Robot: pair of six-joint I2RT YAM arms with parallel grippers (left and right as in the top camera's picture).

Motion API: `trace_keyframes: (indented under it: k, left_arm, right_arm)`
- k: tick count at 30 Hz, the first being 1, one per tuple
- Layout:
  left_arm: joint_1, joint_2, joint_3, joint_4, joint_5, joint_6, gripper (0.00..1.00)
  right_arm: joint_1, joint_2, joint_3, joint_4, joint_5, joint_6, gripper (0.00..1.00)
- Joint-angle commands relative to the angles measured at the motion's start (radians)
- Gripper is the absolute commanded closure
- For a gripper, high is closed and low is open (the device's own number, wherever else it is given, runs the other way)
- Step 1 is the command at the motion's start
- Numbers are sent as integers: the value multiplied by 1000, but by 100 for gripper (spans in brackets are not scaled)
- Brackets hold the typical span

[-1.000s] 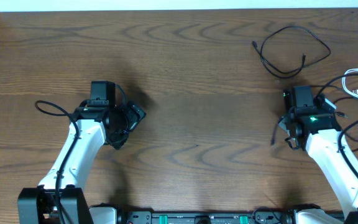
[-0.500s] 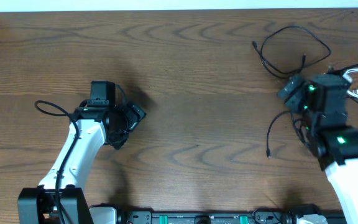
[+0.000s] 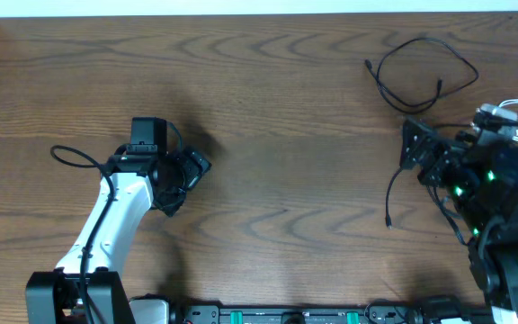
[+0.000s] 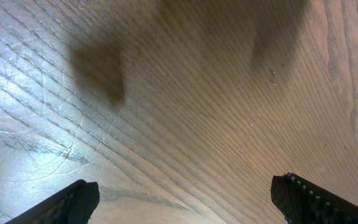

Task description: Untangle cables

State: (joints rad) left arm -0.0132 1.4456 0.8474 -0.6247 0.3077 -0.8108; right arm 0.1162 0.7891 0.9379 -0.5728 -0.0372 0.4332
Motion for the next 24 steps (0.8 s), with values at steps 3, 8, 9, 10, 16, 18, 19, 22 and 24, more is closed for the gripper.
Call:
trace_keyframes:
  k: [3,8,9,10,16,18,19,22,24]
  left_arm:
    - [3,-9,7,-3,-14,6,7]
    - [3,-9,7,-3,-14,6,7]
    - [3,-9,7,-3,-14,6,6]
    - [3,-9,7,-3,-14,6,7]
    - [3,-9,7,-3,-14,6,7]
    - [3,-9,7,-3,-14,6,6]
    - [3,-9,7,-3,-14,6,7]
    - [3,-9,7,-3,-14,6,6]
    - [3,-9,7,-3,-14,6,7]
  right_arm:
    - [3,-31,4,-59,-22,-45,1]
    - [3,-30,3,-161,-22,-46,1]
    - [3,-30,3,-182,-22,-46,1]
    - [3,-30,3,-203,-11,-57,1]
    - [2,-30,3,-246,80,-104,1]
    - [3,-30,3,-252,78,-127,1]
    - [3,-30,3,-255,75,-137,1]
    - [3,-30,3,-257,75,-143,1]
    - [3,-30,3,-254,63,-143,1]
